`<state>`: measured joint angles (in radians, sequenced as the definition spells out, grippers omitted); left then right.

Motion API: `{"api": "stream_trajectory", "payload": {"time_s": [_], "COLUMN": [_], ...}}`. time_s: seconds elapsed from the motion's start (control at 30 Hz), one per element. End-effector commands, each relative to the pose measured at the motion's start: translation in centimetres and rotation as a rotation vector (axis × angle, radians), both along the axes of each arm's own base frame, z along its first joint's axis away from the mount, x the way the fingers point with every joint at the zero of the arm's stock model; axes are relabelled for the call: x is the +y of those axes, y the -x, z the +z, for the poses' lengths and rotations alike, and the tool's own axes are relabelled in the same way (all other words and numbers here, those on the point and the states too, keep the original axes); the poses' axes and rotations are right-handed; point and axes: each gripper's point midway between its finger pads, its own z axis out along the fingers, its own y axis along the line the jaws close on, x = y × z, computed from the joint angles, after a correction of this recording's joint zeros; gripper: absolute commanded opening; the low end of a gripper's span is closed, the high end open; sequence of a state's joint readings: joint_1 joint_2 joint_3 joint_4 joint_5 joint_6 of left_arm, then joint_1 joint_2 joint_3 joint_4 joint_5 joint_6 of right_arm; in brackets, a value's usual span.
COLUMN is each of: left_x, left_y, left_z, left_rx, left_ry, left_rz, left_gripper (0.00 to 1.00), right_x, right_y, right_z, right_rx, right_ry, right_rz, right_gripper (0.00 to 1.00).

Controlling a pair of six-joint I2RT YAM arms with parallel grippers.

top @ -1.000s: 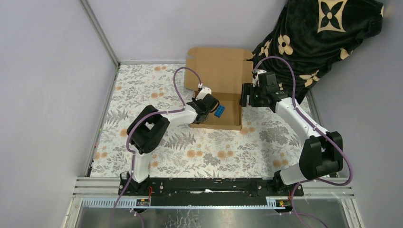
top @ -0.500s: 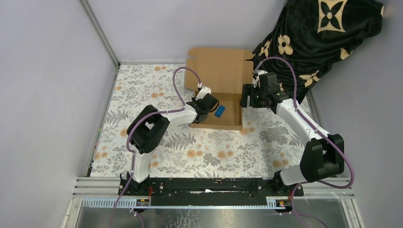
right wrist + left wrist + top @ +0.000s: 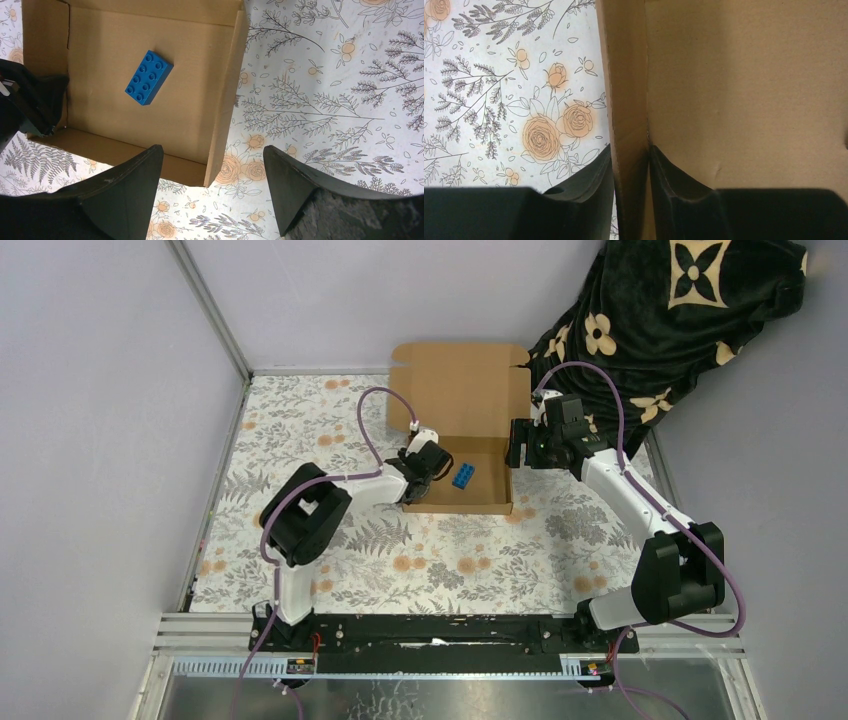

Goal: Fold the paper box

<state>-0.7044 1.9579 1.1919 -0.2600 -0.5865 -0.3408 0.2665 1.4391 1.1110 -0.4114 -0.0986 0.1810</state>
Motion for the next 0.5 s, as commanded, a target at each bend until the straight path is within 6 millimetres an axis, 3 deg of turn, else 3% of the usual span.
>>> {"api": "stream_trajectory", "payload": {"time_s": [0.0,0.47], "left_x": [0.0,-1.6], "left_y": [0.3,-1.7], "left_z": [0.1,4.3], "left_rx": [0.012,-0.078], "left_ry": [0.035,0.104], "left_rz": [-0.016,-0.055], "left_gripper": [0.39,0.46], "right_x": [0.4,1.0], "right_y": [0.1,0.2], "right_z": [1.6,1.3], "right_rx": [-0.043,-0.031], "right_ry": [-0.025,-0.033], "right_rz": [0.013,0.028], "right_gripper": [0.81,0.81]}}
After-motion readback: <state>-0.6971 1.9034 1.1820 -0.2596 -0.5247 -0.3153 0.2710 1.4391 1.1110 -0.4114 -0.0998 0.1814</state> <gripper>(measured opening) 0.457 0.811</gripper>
